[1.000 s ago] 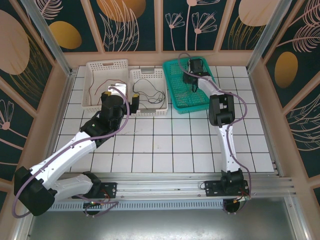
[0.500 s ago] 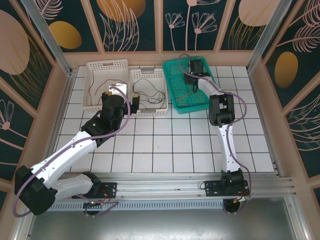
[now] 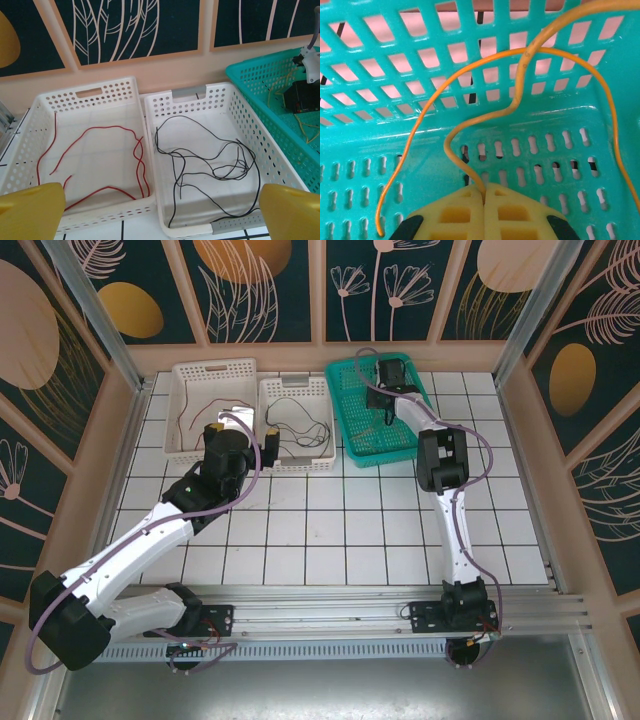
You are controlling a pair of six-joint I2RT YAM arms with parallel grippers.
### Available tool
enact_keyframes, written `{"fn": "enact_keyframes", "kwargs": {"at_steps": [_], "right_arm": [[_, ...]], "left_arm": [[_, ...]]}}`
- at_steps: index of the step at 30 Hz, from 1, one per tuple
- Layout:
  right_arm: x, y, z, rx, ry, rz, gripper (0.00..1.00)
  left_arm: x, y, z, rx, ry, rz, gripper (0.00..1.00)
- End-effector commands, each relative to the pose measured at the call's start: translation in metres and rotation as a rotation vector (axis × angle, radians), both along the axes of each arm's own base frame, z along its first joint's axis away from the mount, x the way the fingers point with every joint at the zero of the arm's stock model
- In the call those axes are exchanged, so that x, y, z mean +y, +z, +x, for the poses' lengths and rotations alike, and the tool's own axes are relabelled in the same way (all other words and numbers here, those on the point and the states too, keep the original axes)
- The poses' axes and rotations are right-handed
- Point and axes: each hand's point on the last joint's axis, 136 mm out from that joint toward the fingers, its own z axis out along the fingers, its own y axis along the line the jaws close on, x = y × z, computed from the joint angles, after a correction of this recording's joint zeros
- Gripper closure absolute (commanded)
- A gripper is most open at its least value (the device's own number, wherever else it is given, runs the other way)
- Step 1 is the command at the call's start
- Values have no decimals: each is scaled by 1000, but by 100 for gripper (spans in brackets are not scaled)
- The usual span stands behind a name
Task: Untangle the cables
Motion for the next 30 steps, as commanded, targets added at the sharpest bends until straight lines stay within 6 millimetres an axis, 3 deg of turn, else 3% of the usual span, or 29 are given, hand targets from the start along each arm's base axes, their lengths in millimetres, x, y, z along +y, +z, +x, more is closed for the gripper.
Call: {"fn": "enact_keyframes", "kwargs": {"at_steps": [1,8,16,25,30], "right_arm": [[-1,33,-3,-38,-17,29,100],[6,98,-8,-113,4,128,100],[8,130,-20,-140,10,171,100],[27,196,-63,-215,70,282,100],[41,219,-89,-249,101,293,100]], "left_arm": [[-1,10,2,-11,-9,6,2],[-1,11,1,-14,-12,3,2],[-2,13,0,-16,-17,-4,2],[-2,15,-1,-19,-21,-10,1],[-2,17,-2,-23,-23,-14,1]]}}
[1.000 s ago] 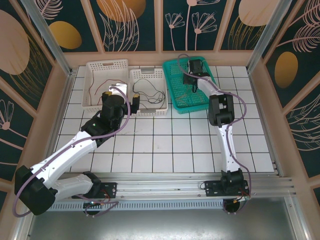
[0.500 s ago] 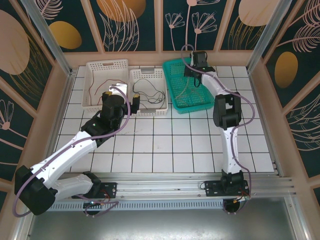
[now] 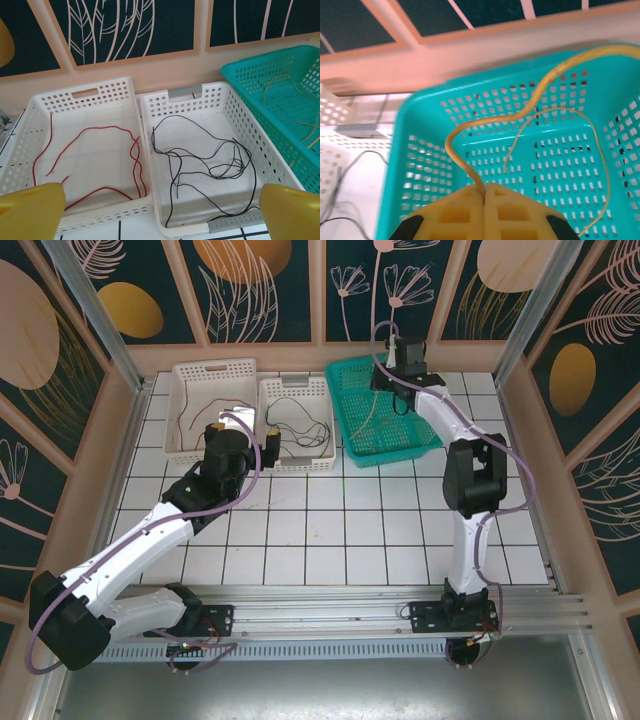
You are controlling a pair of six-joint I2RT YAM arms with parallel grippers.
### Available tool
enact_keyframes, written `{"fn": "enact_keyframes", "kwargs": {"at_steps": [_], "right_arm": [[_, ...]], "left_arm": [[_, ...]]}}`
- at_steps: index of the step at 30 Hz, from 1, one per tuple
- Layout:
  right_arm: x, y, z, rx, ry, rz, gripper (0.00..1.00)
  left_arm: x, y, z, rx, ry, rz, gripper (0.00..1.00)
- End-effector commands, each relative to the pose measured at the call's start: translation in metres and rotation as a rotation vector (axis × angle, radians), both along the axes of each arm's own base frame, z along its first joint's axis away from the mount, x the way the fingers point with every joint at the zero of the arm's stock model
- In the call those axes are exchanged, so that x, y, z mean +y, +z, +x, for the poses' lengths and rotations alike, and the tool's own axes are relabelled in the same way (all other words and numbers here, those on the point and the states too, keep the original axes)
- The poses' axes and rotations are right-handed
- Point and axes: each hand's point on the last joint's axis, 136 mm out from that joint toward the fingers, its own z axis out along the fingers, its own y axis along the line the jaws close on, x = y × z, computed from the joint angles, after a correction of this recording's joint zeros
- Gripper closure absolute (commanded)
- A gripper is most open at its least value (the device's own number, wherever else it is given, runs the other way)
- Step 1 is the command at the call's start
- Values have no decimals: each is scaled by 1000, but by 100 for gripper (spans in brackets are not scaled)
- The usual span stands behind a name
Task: Untangle the cables
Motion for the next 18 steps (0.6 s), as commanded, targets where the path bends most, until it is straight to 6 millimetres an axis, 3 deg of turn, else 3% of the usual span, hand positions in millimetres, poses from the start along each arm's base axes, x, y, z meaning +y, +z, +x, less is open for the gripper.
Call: {"fn": "enact_keyframes", "kwargs": {"at_steps": [1,9,14,18], "right_arm": [[18,51,-18,-114,29,55,100],[-27,88,-34,-252,-226,-45,100],[-13,120,-58,-362,-198,-73,100],[-4,124,-68,-400,-243,-184,100]], "left_arm": [[2,17,-1,-27,-3,-12,2],[2,19,-3,-30,-6,-18,1],[2,18,-3,-28,-7,-18,2],[2,18,-3,-28,-7,-19,2]]}}
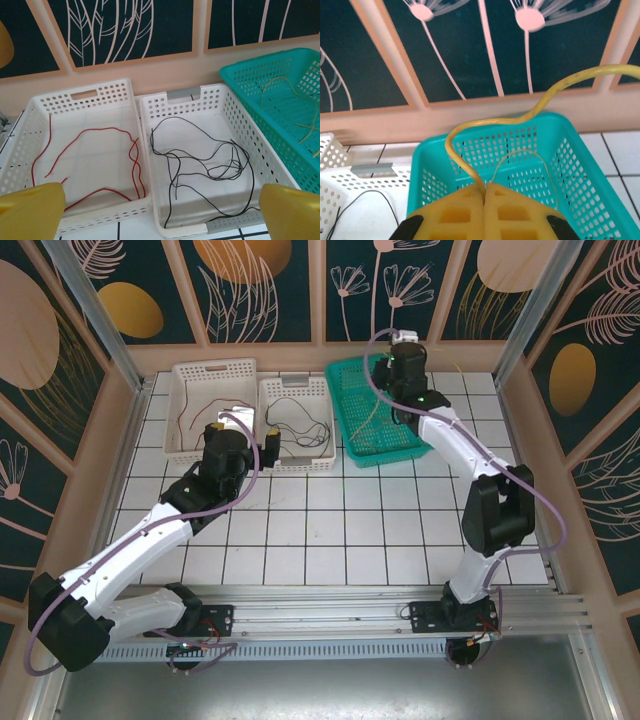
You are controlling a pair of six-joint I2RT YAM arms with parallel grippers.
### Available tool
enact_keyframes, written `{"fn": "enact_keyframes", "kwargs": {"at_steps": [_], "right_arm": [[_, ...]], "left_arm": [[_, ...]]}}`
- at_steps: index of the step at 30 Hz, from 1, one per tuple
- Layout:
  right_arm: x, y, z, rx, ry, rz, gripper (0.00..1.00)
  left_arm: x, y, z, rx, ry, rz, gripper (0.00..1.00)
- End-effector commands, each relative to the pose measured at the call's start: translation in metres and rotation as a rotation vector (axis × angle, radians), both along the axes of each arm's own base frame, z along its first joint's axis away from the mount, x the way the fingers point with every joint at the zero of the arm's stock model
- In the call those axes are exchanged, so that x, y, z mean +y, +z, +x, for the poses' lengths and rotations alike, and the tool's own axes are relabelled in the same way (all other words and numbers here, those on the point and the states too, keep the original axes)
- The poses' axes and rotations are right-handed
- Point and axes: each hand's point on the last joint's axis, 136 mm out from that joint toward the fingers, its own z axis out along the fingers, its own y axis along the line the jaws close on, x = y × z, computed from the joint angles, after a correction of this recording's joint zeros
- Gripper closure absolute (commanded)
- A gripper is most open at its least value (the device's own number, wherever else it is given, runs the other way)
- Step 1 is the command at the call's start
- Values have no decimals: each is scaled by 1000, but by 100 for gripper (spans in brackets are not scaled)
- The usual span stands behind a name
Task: Untangle the cables
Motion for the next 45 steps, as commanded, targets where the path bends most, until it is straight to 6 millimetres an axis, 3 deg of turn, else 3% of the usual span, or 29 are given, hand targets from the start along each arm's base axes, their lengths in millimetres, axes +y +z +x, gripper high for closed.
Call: {"fn": "enact_keyframes", "kwargs": {"at_steps": [1,6,13,19,24,28,33,38,45], "right_arm": [[1,33,-14,-129,-83,-91,100],[-22,38,-24,-161,-231,-140,100],[-34,57,-34,-231,-292,-140,100],[-28,27,-6,-143,-295,-239,100],[-44,-1,12,-80,-366,-314,100],[-48,9,8,-115,-381,-318,100],[-48,16,4,-173,-459,-495,100],[-32,-8,8,-158,-426,-551,100],[4,-62,20,-73,-302,-578,100]], "left_arm": [[2,16,-2,-24,-5,-15,2],[2,16,-2,-25,-6,-17,2],[2,17,-2,-25,-7,-18,1],[1,15,-2,-21,-9,-18,2],[0,14,-2,-18,-10,-18,1],[0,14,-1,-16,-12,-18,1],[-1,13,-1,-13,-14,-18,1],[-2,11,-1,-8,-16,-15,2],[-2,9,-1,-4,-17,-17,1]]}}
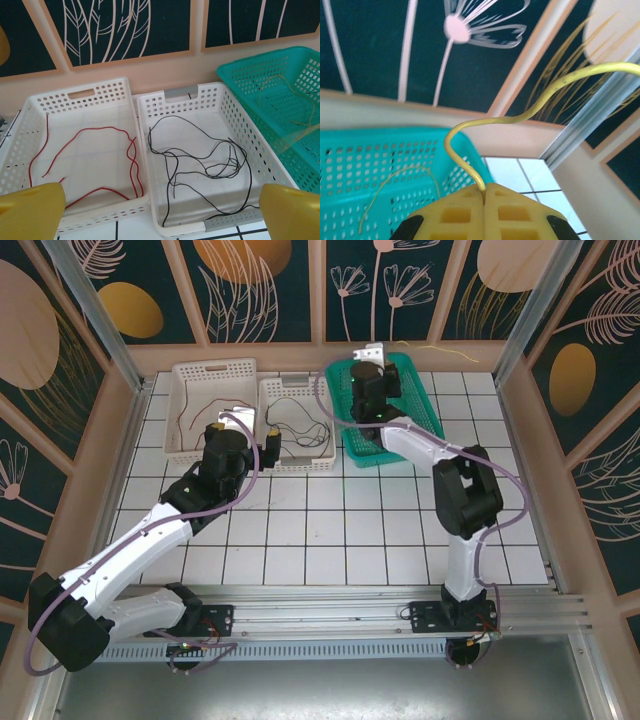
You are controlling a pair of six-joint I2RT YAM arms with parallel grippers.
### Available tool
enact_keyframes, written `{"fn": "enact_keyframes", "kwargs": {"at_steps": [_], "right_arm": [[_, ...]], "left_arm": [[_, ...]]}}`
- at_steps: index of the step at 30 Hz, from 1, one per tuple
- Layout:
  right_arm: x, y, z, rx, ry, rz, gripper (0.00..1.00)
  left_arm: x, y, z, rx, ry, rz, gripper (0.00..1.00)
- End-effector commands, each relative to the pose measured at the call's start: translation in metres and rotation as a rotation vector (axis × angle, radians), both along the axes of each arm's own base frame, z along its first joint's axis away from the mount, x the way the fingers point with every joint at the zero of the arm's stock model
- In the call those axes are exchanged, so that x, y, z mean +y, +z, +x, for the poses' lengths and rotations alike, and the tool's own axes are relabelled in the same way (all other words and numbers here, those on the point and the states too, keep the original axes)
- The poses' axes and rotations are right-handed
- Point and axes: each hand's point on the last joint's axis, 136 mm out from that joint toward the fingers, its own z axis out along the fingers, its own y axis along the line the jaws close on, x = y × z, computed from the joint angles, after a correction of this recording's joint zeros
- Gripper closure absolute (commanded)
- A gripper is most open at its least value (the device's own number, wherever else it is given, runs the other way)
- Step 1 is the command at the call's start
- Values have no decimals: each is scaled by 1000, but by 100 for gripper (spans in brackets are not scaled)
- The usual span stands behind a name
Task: Untangle the cables
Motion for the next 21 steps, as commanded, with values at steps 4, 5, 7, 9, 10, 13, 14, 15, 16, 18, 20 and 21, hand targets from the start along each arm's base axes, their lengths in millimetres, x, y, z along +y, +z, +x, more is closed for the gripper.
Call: {"fn": "enact_keyframes", "kwargs": {"at_steps": [4,5,7,9,10,13,14,15,16,18,20,21], "right_arm": [[29,-34,4,95,96,41,100],[32,-38,4,108,110,53,100],[33,-43,5,122,110,53,100],[37,-50,6,150,118,90,100],[37,-51,7,161,123,126,100],[29,-44,10,188,167,312,100],[28,-39,11,197,207,401,100],[28,-34,11,212,254,498,100],[30,-32,11,233,301,579,100],[34,-27,10,289,380,734,100],[40,-19,5,311,441,814,100],[45,-12,-1,314,471,846,100]], "left_arm": [[-1,11,0,-10,-8,-17,2],[-1,11,0,-11,-6,-17,2],[-1,10,0,-9,-8,-15,1],[-1,11,1,-9,-8,-17,1],[-2,10,0,-7,-10,-17,2],[-2,10,0,-7,-14,-19,2],[-3,9,0,-5,-15,-18,2],[-3,10,0,-5,-15,-18,2],[-3,10,1,-5,-15,-19,2],[-3,11,0,-6,-15,-21,2],[-3,10,0,-6,-16,-18,1],[-3,10,1,-6,-15,-18,2]]}}
